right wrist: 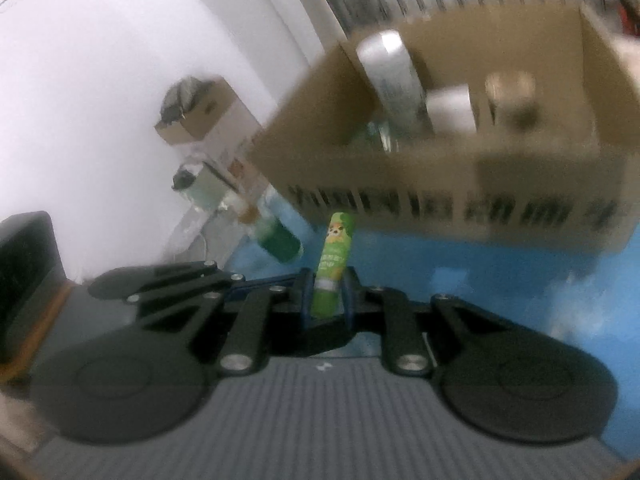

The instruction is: Organize rigid objects

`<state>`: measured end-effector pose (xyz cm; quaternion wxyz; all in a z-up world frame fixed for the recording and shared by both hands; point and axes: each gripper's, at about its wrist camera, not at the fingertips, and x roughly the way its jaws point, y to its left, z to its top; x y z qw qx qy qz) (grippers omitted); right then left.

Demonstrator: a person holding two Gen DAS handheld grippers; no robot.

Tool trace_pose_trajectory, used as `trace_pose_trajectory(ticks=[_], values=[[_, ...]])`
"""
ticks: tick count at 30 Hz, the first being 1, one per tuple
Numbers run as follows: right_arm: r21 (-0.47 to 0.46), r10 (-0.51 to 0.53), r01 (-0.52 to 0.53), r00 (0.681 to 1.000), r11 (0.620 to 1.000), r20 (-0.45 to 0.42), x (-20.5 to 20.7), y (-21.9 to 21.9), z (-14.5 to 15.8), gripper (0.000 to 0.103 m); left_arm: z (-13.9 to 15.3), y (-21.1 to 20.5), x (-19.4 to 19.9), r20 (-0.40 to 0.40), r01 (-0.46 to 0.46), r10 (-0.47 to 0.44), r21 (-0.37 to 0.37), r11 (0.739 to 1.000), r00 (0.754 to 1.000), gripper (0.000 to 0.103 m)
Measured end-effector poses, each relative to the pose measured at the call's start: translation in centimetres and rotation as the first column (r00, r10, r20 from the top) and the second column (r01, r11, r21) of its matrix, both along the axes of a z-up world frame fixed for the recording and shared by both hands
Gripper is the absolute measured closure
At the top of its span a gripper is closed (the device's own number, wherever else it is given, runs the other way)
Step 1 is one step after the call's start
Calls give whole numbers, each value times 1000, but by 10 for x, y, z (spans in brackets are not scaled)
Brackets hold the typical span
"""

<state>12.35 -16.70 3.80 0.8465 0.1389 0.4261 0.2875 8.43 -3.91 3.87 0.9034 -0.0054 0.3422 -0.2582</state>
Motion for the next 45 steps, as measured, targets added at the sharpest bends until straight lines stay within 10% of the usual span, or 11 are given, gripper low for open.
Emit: trace_pose_trajectory(ticks=[7, 19, 36, 45], values=[[-23, -26, 29, 992, 999, 120, 39, -6, 50, 88, 38, -12, 55, 28, 13, -13, 10, 1000, 1000, 64], [-72, -139, 134, 988, 988, -72, 155, -11, 3, 87, -9, -12, 173, -264, -54, 46, -26, 998, 963, 58], [53, -151, 147, 985, 988, 81, 57, -51, 58, 77, 40, 48, 71, -77, -49, 40, -122, 991, 996, 43], [121, -123, 127, 991, 984, -44, -17, -59, 20, 70, -8, 73, 11, -151, -72, 70, -9, 997, 986, 40]])
